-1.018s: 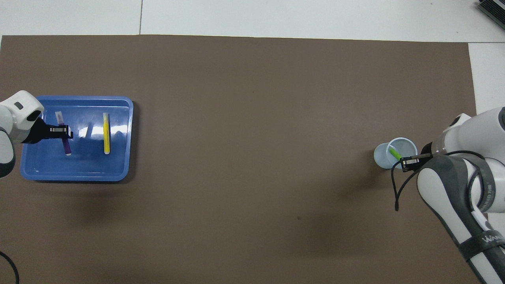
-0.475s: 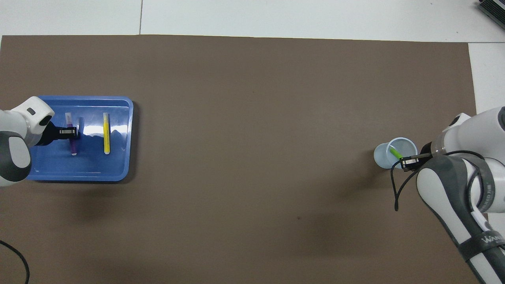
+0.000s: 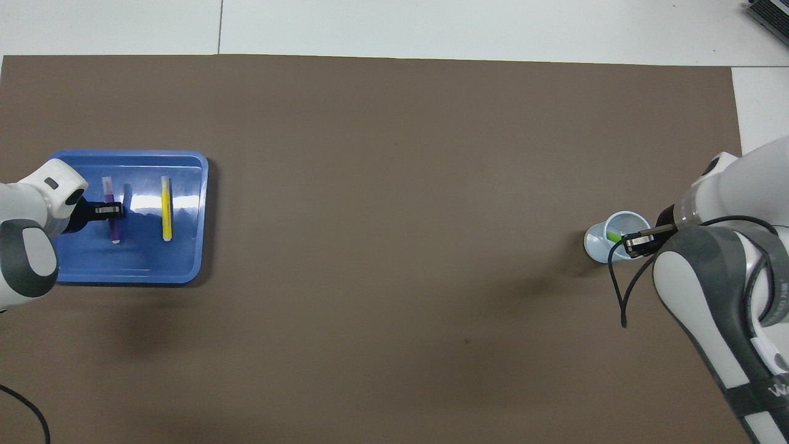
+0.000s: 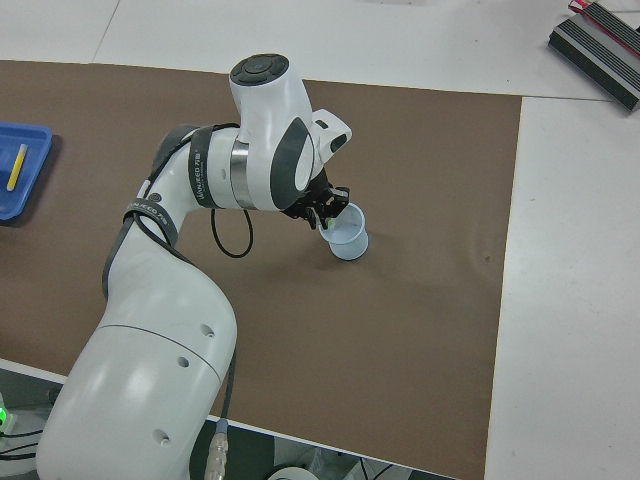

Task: Right arm passes pens to left for tray arrangement
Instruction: 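Lower the right gripper into the white cup and grasp the green pen, then lift the green pen with the right gripper while the left gripper rises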

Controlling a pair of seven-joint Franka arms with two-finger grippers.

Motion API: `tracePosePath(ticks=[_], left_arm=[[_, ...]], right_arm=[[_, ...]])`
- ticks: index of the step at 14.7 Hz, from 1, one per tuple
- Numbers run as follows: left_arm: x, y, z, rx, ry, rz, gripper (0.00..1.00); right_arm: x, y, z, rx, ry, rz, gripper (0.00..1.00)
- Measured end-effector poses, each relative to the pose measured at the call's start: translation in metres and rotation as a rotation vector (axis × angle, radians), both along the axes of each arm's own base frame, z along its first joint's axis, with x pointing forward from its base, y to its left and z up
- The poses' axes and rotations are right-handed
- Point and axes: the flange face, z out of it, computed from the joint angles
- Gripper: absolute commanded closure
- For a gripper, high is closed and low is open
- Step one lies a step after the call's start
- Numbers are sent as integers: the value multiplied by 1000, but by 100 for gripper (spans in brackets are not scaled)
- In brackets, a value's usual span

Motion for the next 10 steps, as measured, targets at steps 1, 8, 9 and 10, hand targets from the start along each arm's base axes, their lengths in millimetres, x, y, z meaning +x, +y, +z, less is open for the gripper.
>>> tracePosePath(ticks=[1,8,9,10], left_arm=[[-1,0,0,1,-3,0,100],[-4,-6,2,-44,158,-5,100],[-4,-8,3,-58,206,-7,100],[-3,-9,5,-64,226,-8,100]], right_arm=[[1,4,12,-1,7,8,100],[-5,53,115,75,20,71,100],[-6,59,124,102,12,74,100],[-6,65,131,139,5,66,100]])
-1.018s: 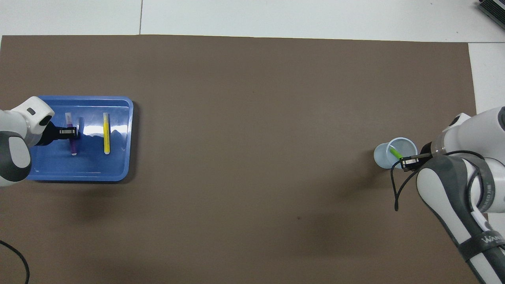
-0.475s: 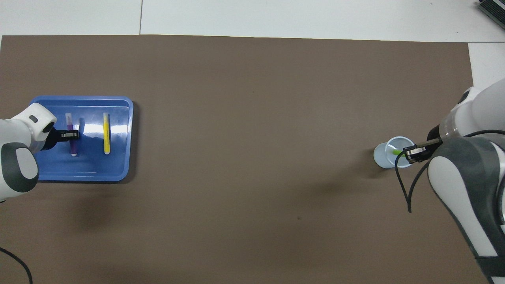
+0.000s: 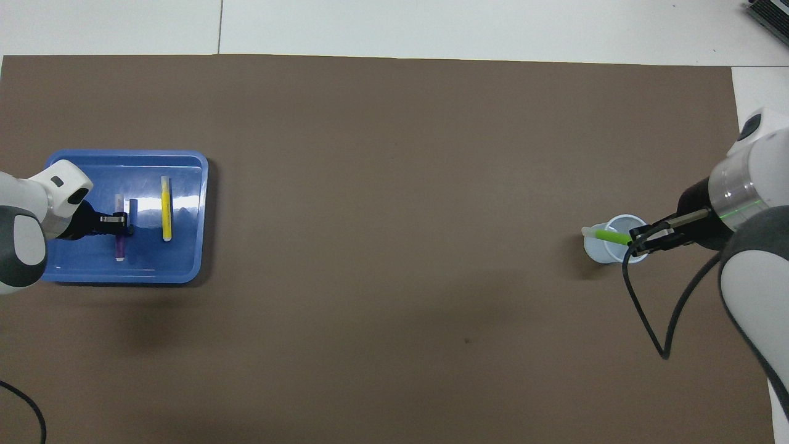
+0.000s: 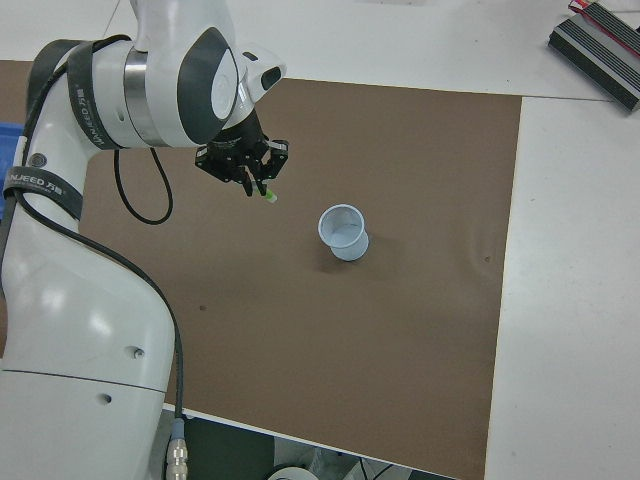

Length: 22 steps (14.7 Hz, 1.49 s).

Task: Right arm passes pens to left for tray arrangement
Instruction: 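Lift the green pen with the right gripper while the left gripper rises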

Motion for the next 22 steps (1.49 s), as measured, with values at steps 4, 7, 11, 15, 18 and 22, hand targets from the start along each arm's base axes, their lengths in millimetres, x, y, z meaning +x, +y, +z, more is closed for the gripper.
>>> tracePosePath(ticks=[4,7,11,15,18,22], left_arm=[[3,1,-2,-5,12,2,100],[3,1,-2,2,12,-4,100],[5,2,-2,9,-4,-4,33],[5,3,-2,9,-6,-4,24],[6,3,-2,10,-9,-3,21],[10,3,3,11,-20,0,17]], right_arm=[[2,31,14,235,31,-240,100],[10,67,18,350,49,-473,100],[3,129,-1,457,129,-586,100],[-4,168,-24,522,172,-660,100],[-9,195,-33,549,158,-747,100],[-4,197,-32,601,160,-820,100]])
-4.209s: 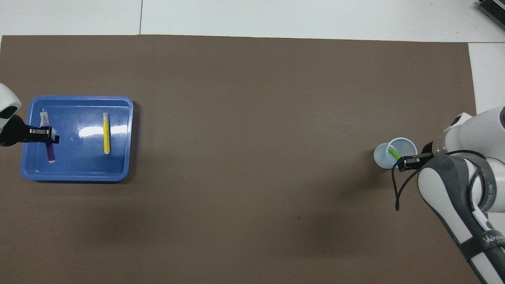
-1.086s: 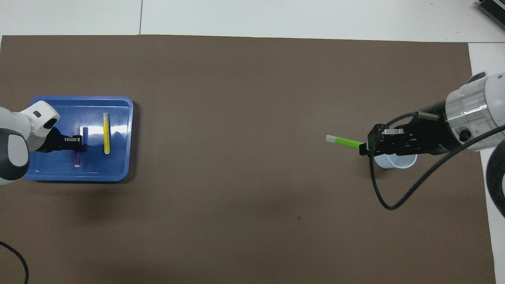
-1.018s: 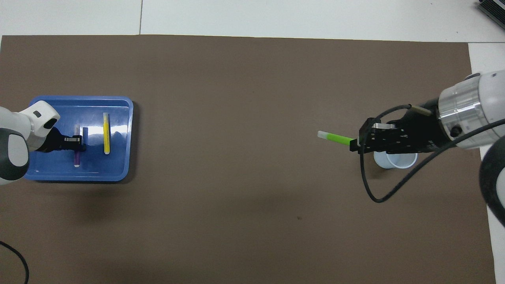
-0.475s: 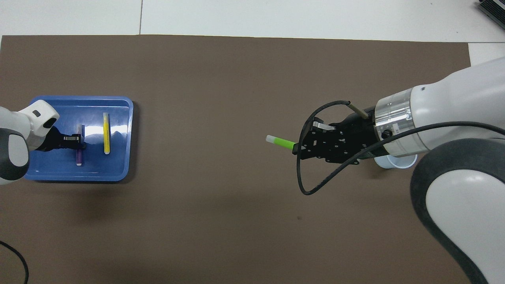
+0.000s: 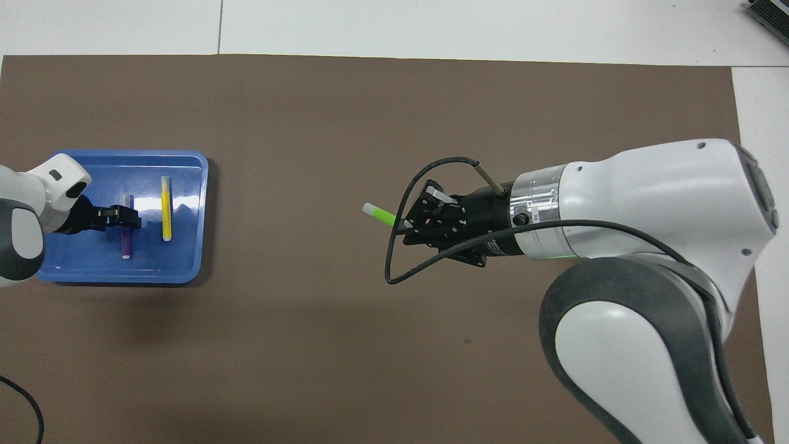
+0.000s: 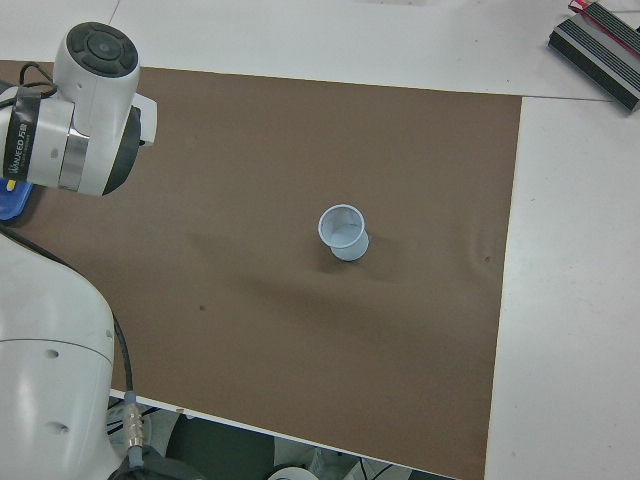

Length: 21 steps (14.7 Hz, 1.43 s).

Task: Right arm passes pens to left for tray arrangement
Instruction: 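Lift the green pen with the right gripper while the left gripper rises, then move the left gripper open toward the green pen held by the right gripper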

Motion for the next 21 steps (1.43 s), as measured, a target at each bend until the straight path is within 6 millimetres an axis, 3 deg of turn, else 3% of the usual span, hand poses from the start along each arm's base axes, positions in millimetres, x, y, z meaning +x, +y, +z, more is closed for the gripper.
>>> tracePosePath(ticks=[3,8,14,17,21], left_arm=[[8,-3,10,-23,-24,29,14],[26,-23,36,-112,-62,116,10],[49,-80,72,-340,-59,352,10],[53,-117,87,-463,-34,476,10],[53,-149,116,-620,-3,634,9]], right_arm=[[4,3,6,44,-21,-61,100],[-5,34,12,88,-25,-144,100],[-5,35,6,84,-13,-147,100],[-5,35,4,82,-10,-147,100],[-6,35,1,79,-5,-147,100]])
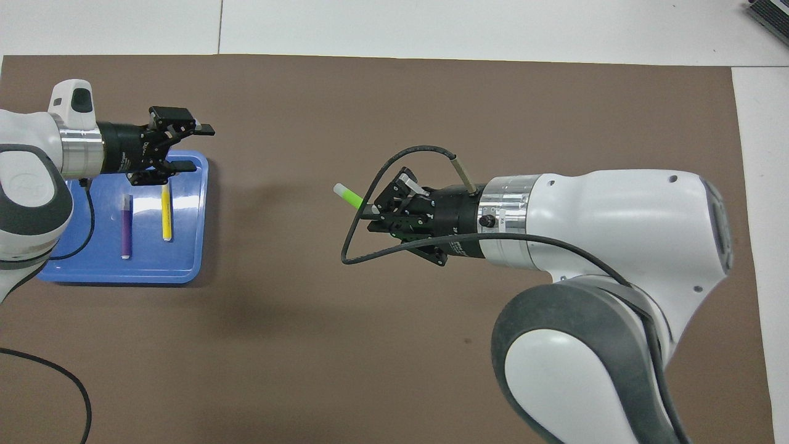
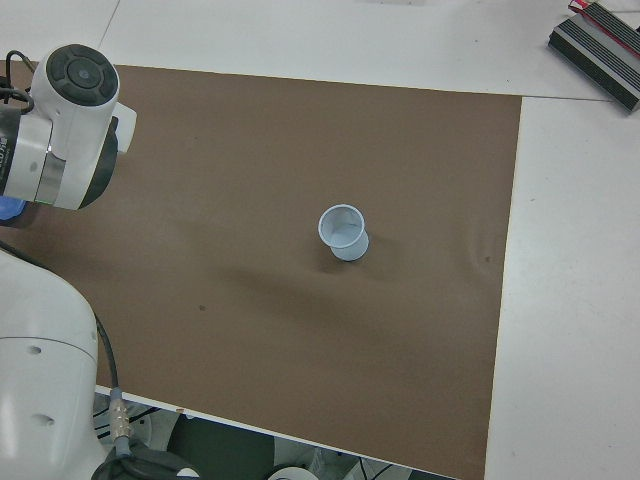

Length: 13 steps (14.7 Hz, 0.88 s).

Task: Right arm passes pens to left for tray arrangement
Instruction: 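Move the left gripper open toward the green pen held by the right gripper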

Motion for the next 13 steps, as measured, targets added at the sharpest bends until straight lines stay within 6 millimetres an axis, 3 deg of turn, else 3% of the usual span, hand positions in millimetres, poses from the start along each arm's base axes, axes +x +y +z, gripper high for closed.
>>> tracePosePath(ticks=[3,6,13], left_arm=[[-2,-21,21,-117,25,108,8],[-3,-41,29,-243,49,171,8],[-21,-84,37,-389,166,39,0]], right_arm=[[0,0,0,0,1,0,100],[0,0,-2,-2,3,0,100],[0,0,-2,0,13,-9,100]])
